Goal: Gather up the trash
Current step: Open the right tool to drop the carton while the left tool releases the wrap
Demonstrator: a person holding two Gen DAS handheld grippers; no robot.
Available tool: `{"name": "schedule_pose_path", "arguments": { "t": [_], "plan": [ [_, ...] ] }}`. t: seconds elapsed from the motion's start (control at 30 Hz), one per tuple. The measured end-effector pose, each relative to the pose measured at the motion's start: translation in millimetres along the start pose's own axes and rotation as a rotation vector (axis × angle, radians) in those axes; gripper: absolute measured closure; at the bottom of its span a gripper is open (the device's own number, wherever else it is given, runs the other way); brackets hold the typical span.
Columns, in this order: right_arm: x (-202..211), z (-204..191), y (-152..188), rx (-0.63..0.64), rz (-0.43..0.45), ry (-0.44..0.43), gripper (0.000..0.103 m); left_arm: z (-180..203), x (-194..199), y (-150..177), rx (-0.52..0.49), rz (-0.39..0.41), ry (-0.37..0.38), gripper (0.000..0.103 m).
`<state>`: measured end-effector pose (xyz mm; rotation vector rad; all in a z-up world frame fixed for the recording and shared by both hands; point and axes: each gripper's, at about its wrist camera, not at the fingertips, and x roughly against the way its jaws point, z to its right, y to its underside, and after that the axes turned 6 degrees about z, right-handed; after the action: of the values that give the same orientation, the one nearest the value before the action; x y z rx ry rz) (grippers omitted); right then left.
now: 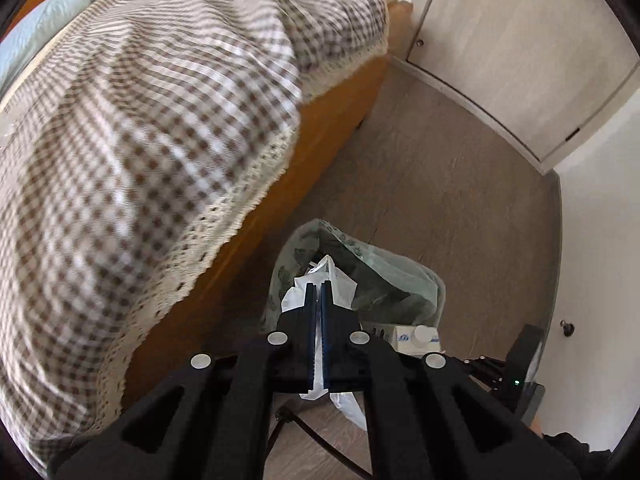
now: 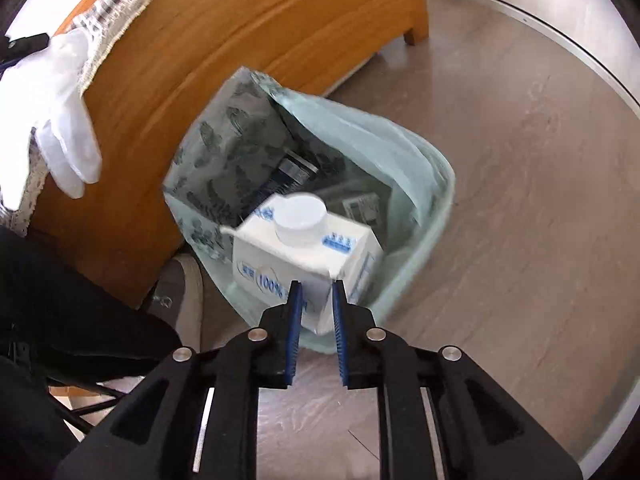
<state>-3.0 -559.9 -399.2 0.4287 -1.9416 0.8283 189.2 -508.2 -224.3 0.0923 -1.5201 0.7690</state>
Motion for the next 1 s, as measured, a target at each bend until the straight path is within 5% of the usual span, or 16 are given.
{"name": "schedule_pose_path", "arguments": {
  "t": [0.2,0.43,0.63,0.67,0.83,1.0],
  "plan": [
    [-19,3,4,-0.035,-0.096,0.005,0.087,13,-53,-7,0.035,-0.081,0.0,0.103],
    [2,11,-3,-0.051,-0.045,0.014,0.08,21,-87,-6,0.005,-0.075,-0.066,0.103],
    [4,10,-15,-0.076,-0.01,0.006,0.075,24,-99,-9,0.04,-0.076,-0.042,0.102],
    [9,8,-13,-0.076,-0.009,0.005,0.074,27,-98,-9,0.025,-0.058,-0.061,0.099],
    [11,9,-18,-0.072,0.002,-0.012,0.072,25,-86,-16,0.03,0.001,-0.046,0.053],
    [9,8,-20,-0.07,-0.013,-0.009,0.072,15,-69,-6,0.006,0.019,-0.069,0.053]
  ]
}}
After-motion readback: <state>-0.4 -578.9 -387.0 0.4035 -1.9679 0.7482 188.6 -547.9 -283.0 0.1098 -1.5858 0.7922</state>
